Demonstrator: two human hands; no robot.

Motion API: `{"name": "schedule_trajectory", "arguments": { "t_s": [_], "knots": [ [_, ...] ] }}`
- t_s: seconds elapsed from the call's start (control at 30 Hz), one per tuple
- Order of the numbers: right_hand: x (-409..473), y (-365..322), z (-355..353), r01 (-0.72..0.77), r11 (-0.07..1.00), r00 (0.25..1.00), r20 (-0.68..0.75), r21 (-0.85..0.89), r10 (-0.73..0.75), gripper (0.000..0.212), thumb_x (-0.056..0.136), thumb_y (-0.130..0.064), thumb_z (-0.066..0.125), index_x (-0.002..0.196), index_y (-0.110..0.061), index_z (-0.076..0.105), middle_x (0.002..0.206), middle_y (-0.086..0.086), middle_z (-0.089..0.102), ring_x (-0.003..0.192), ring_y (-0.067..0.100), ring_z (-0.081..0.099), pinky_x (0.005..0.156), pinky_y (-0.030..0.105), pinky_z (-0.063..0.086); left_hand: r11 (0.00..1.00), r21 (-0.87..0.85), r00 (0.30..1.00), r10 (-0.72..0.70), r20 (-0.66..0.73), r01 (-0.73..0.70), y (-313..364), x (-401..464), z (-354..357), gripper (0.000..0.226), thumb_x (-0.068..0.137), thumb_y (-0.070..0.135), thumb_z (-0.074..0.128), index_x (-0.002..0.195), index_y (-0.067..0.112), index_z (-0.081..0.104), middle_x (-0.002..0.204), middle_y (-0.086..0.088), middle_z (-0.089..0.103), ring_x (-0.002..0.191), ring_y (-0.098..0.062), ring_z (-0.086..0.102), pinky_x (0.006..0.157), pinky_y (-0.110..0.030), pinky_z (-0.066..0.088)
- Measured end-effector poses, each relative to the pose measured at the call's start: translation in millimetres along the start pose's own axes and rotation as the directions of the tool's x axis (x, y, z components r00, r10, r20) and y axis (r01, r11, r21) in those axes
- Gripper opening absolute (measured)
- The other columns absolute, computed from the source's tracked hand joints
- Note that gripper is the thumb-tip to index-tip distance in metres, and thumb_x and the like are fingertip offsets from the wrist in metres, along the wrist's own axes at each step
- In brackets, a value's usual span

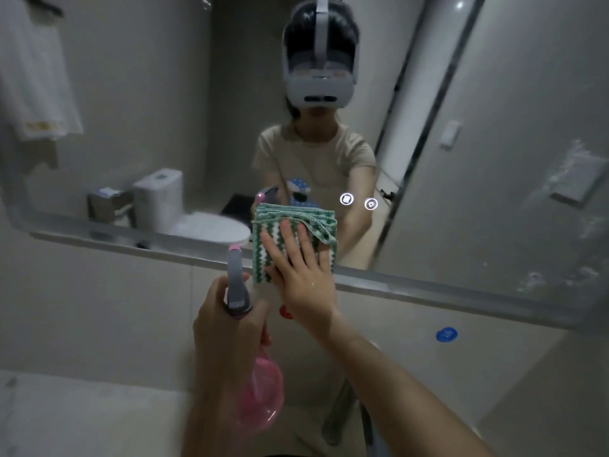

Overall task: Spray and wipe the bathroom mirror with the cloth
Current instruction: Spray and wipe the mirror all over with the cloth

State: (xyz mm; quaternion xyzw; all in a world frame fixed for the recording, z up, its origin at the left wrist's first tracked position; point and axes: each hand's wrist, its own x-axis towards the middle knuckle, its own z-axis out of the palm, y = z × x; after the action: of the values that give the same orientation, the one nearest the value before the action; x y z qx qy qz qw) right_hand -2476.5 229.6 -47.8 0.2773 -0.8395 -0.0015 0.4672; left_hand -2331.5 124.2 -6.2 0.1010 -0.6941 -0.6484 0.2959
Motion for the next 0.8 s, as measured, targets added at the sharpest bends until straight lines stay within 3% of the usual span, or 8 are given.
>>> {"name": "schedule_trajectory", "arguments": {
  "t_s": [0.13, 0.27, 0.37, 0.47, 0.63, 0.73, 0.8],
  "knots": [
    [0, 31, -17, 0.169, 0.984, 0.986, 0.003, -0.060, -0.169, 0.053, 0.098, -0.040, 0.048, 0.148, -0.032, 0.032, 0.158, -0.005, 0.016, 0.146, 0.014, 0.013, 0.110, 0.037, 0.024, 1.000, -0.008, 1.000, 0.000, 0.029, 0.000, 9, -16, 16, 0.016, 0.077, -0.003, 0.066, 0.080, 0.007, 0.054, 0.047, 0.002, 0.060, 0.032, -0.008, 0.049, 0.042, -0.023, 0.046],
    [-14, 67, -30, 0.206, 0.975, 0.978, -0.022, -0.085, -0.209, 0.050, 0.098, -0.042, 0.048, 0.146, -0.033, 0.037, 0.156, -0.005, 0.021, 0.143, 0.013, 0.024, 0.109, 0.035, 0.025, 0.994, 0.056, 0.994, 0.092, 0.055, -0.095, 18, -38, 41, 0.017, 0.076, -0.005, 0.068, 0.077, 0.004, 0.053, 0.047, -0.004, 0.056, 0.036, -0.013, 0.050, 0.039, -0.019, 0.043],
    [-34, 108, -45, 0.177, 0.974, 0.980, -0.065, -0.140, -0.188, 0.049, 0.097, -0.042, 0.046, 0.145, -0.034, 0.038, 0.154, -0.004, 0.027, 0.142, 0.014, 0.027, 0.106, 0.034, 0.028, 0.997, -0.065, 0.993, -0.033, 0.111, 0.040, 28, -57, 67, 0.017, 0.080, -0.004, 0.064, 0.088, 0.007, 0.055, 0.057, -0.010, 0.054, 0.043, -0.016, 0.049, 0.040, -0.025, 0.045],
    [-61, 158, -59, 0.115, 0.984, 0.986, -0.102, -0.134, -0.129, 0.052, 0.096, -0.043, 0.049, 0.145, -0.034, 0.037, 0.155, -0.004, 0.026, 0.144, 0.013, 0.022, 0.106, 0.033, 0.028, 0.987, -0.119, 0.985, -0.088, 0.147, 0.106, 40, -85, 102, 0.025, 0.081, -0.007, 0.059, 0.091, 0.016, 0.055, 0.064, -0.012, 0.051, 0.052, -0.019, 0.048, 0.046, -0.030, 0.045],
    [-104, 250, -89, 0.033, 0.987, 0.991, -0.121, -0.160, -0.053, 0.051, 0.097, -0.047, 0.047, 0.145, -0.037, 0.036, 0.155, -0.006, 0.024, 0.144, 0.012, 0.022, 0.105, 0.036, 0.031, 0.996, -0.066, 0.993, -0.056, 0.108, 0.063, 52, -135, 175, 0.029, 0.076, -0.006, 0.059, 0.096, 0.016, 0.061, 0.055, 0.001, 0.051, 0.040, -0.006, 0.044, 0.042, -0.022, 0.038],
    [-119, 297, -105, 0.024, 0.973, 0.992, -0.116, -0.228, -0.052, 0.051, 0.098, -0.050, 0.042, 0.147, -0.036, 0.034, 0.157, -0.004, 0.018, 0.146, 0.013, 0.014, 0.112, 0.037, 0.021, 0.999, -0.027, 0.987, -0.041, 0.155, 0.046, 59, -157, 211, 0.032, 0.075, -0.004, 0.061, 0.092, 0.023, 0.059, 0.055, -0.007, 0.051, 0.048, -0.017, 0.047, 0.046, -0.034, 0.041],
    [-127, 319, -112, 0.022, 0.967, 0.995, -0.088, -0.254, -0.045, 0.053, 0.099, -0.051, 0.036, 0.148, -0.037, 0.026, 0.159, -0.005, 0.002, 0.147, 0.013, 0.002, 0.116, 0.038, 0.012, 1.000, -0.003, 0.987, -0.019, 0.157, 0.020, 63, -167, 229, 0.024, 0.075, -0.004, 0.062, 0.086, 0.017, 0.057, 0.059, -0.016, 0.054, 0.052, -0.025, 0.051, 0.050, -0.037, 0.045]
  ]
}}
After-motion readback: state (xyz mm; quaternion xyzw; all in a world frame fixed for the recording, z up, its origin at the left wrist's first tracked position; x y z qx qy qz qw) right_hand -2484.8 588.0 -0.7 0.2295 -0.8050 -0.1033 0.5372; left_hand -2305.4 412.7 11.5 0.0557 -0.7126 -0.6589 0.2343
